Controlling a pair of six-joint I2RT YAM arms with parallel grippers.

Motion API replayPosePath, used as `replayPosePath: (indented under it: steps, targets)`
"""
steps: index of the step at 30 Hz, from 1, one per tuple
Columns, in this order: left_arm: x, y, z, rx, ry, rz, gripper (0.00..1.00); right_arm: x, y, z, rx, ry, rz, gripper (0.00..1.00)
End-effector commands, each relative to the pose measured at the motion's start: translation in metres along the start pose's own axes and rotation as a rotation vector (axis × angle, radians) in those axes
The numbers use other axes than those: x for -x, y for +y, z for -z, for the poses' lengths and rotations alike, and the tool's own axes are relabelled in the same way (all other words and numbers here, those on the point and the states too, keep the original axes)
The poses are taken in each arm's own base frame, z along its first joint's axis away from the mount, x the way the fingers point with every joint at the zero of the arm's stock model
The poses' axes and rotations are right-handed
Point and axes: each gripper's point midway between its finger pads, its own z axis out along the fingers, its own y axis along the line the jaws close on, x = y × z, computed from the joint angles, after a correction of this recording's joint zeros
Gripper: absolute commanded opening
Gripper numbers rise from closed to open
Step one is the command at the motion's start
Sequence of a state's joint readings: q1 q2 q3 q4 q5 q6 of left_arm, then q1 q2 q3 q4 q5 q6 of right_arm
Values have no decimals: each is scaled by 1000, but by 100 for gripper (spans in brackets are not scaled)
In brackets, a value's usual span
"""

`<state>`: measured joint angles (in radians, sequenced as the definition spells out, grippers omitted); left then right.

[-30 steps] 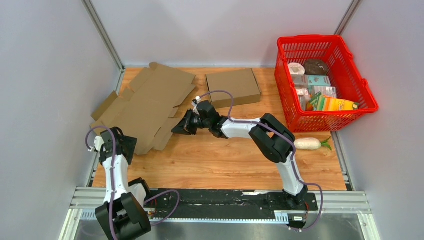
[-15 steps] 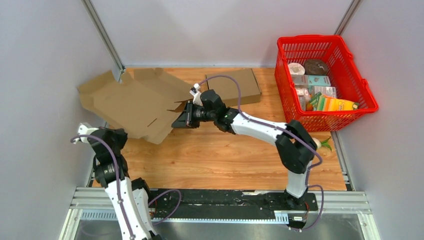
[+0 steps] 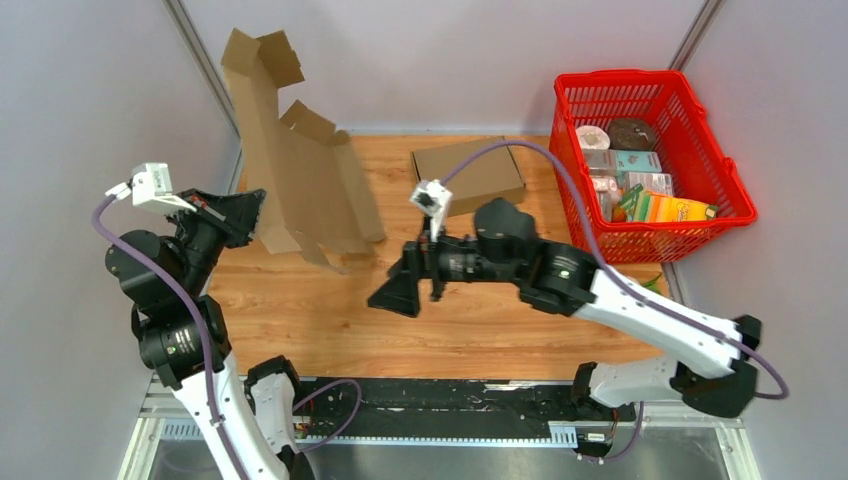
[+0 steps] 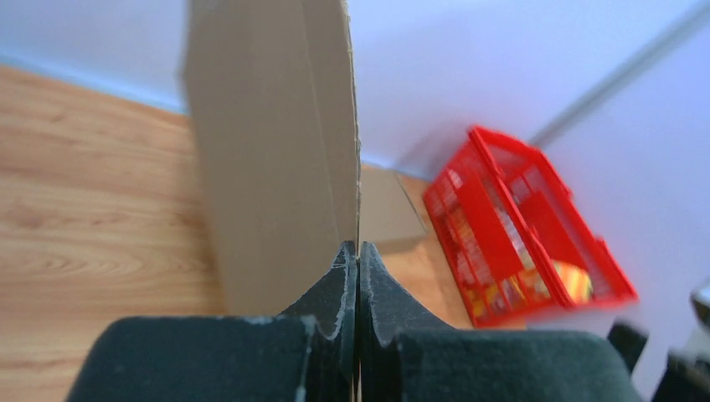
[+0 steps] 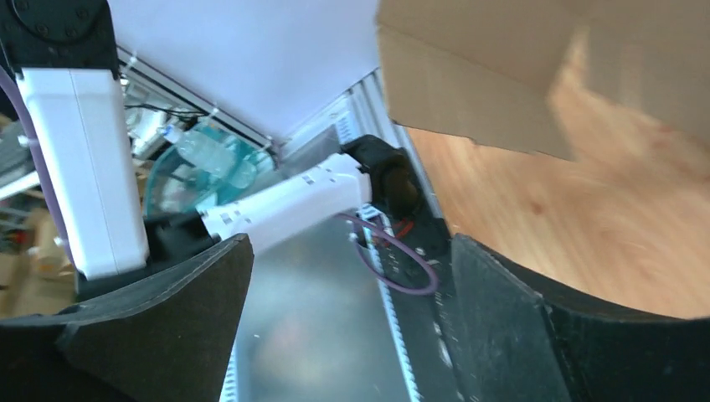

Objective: Fold the paper box

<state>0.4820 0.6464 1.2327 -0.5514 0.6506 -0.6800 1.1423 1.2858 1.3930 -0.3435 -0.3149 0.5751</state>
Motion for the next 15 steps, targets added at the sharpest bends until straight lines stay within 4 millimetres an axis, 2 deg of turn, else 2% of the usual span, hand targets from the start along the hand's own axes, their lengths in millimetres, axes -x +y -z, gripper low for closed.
replayPosePath:
  steps: [1,2,3,4,5,6,9,10,11,12,13,14,15]
  targets:
    - [-18,-63,26,-281,146,-198,0,12,-26,80,-223,-78,233,96]
    - [-16,-69,34,-287,151,-255,0,16,-36,96,-293,-95,297,100]
    - [-17,-76,39,-304,166,-271,0,24,-38,108,-323,-119,346,100]
    - [-15,-78,43,-301,166,-283,0,42,-45,126,-402,-185,384,100]
    - [-12,-79,46,-281,169,-299,0,46,-49,132,-426,-173,463,100]
    - [-14,-86,50,-310,185,-309,0,51,-51,133,-436,-167,500,100]
    - [-14,-98,62,-362,212,-356,0,85,-66,132,-551,-196,631,100]
    - [-17,-105,69,-407,228,-371,0,98,-84,129,-620,-203,647,100]
    - [-17,-109,78,-426,225,-402,0,120,-80,131,-625,-255,671,100]
    - [-17,-112,83,-438,225,-414,0,132,-83,130,-635,-263,722,100]
    - [-20,-118,92,-485,238,-429,0,142,-96,120,-631,-254,736,100]
    - [-18,-118,100,-488,230,-461,0,165,-89,123,-630,-314,765,100]
    - [-19,-119,105,-504,235,-473,0,177,-90,123,-649,-332,790,100]
